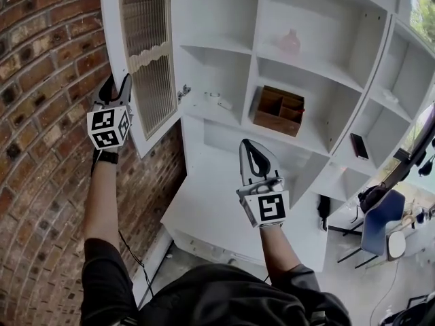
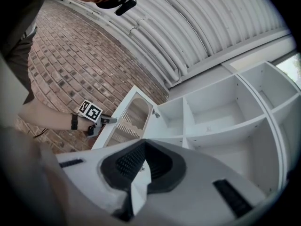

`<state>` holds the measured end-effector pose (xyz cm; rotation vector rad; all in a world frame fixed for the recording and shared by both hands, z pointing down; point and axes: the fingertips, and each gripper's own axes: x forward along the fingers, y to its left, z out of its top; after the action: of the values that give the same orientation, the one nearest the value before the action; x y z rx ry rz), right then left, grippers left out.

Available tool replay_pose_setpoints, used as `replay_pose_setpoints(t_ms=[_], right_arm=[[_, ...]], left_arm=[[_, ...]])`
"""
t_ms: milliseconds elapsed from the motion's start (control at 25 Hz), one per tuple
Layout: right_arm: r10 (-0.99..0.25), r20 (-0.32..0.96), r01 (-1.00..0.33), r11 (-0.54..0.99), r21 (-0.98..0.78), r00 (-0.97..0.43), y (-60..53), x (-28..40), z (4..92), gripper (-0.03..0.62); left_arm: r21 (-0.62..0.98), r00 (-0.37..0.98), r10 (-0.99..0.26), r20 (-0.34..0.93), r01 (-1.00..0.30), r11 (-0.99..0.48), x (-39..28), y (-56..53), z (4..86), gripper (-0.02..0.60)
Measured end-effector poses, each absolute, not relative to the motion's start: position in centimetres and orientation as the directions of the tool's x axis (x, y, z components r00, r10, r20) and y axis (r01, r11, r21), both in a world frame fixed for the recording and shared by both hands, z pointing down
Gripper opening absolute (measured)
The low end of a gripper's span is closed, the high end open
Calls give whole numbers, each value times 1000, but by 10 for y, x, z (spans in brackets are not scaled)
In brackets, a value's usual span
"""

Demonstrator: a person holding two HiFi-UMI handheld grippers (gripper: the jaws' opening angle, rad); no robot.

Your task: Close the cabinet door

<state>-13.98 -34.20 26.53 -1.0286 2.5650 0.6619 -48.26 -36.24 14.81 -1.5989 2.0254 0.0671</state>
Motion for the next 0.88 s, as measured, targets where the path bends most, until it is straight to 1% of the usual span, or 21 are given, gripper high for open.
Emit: replay_pose_setpoints(t_ms=[40,400,880], right_arm=[[-573,-430,-710,636,302,-697,-343,-138,266,-2],[-588,-425,-719,632,289,-688,-347,-128,270,-2],[-608,-415,-731,622,280,-677,-350,-121,279,-2]], left_arm=[[-295,-145,-881,-450,-907,300,-483,-363,147,146],[-299,-167,-863,-477,-892,338,-474,-361,146,142],[-408,-120,-832,-541,-828,385,-410,-359,147,143]])
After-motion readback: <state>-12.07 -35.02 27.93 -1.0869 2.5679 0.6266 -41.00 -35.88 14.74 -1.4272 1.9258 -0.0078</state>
